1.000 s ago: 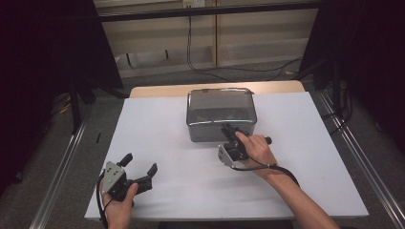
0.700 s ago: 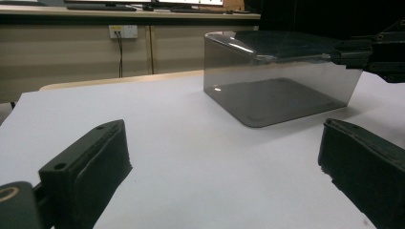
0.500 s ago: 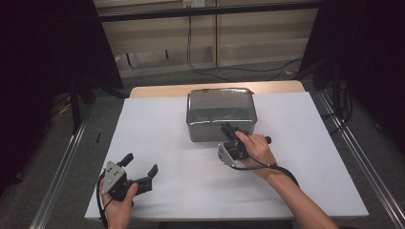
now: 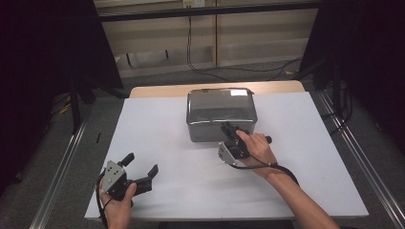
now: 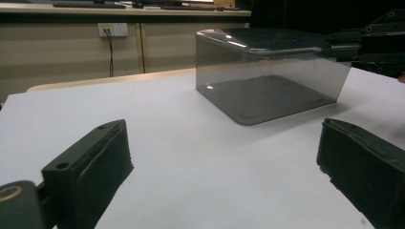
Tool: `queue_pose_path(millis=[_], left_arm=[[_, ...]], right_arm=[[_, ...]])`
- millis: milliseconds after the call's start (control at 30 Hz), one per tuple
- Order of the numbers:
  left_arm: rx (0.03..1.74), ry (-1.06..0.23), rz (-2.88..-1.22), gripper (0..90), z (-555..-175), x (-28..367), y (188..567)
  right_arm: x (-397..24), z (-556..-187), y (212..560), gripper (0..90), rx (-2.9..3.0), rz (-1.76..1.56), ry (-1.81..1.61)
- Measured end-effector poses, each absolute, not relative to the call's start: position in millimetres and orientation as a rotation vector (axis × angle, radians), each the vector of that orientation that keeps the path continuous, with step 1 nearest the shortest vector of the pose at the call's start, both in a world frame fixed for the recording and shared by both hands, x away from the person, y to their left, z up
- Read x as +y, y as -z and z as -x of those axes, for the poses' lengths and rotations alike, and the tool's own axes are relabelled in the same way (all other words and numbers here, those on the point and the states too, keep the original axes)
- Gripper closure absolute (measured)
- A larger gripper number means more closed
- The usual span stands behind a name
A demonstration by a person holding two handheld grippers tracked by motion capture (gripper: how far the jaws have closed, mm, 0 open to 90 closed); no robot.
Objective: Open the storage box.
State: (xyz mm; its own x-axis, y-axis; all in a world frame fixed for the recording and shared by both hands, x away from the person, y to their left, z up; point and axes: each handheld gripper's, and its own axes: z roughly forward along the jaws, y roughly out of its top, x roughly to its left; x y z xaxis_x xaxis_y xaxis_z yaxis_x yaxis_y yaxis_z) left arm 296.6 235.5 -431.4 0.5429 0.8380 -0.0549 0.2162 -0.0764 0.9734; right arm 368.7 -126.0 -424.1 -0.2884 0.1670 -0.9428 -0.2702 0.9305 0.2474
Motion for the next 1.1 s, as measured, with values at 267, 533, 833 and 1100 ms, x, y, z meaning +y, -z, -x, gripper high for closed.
queue_pose_path(millis=[267, 533, 833, 1100], left_arm=[[0.918, -0.634, -1.618, 6.0, -300, 234, 433], [0.902, -0.537, -1.629, 5.9, -306, 235, 431], [0.867, -0.568, -1.595, 3.1, -313, 227, 422], [0.808, -0.594, -1.622, 3.2, -329, 208, 420]], right_arm=[[-128, -370, 419, 77.2, 1.811, 0.059, -0.445], [-127, -369, 418, 77.7, 1.800, 0.065, -0.443], [-128, -371, 413, 78.2, 1.785, 0.074, -0.453], [-128, -371, 413, 78.1, 1.783, 0.069, -0.457]])
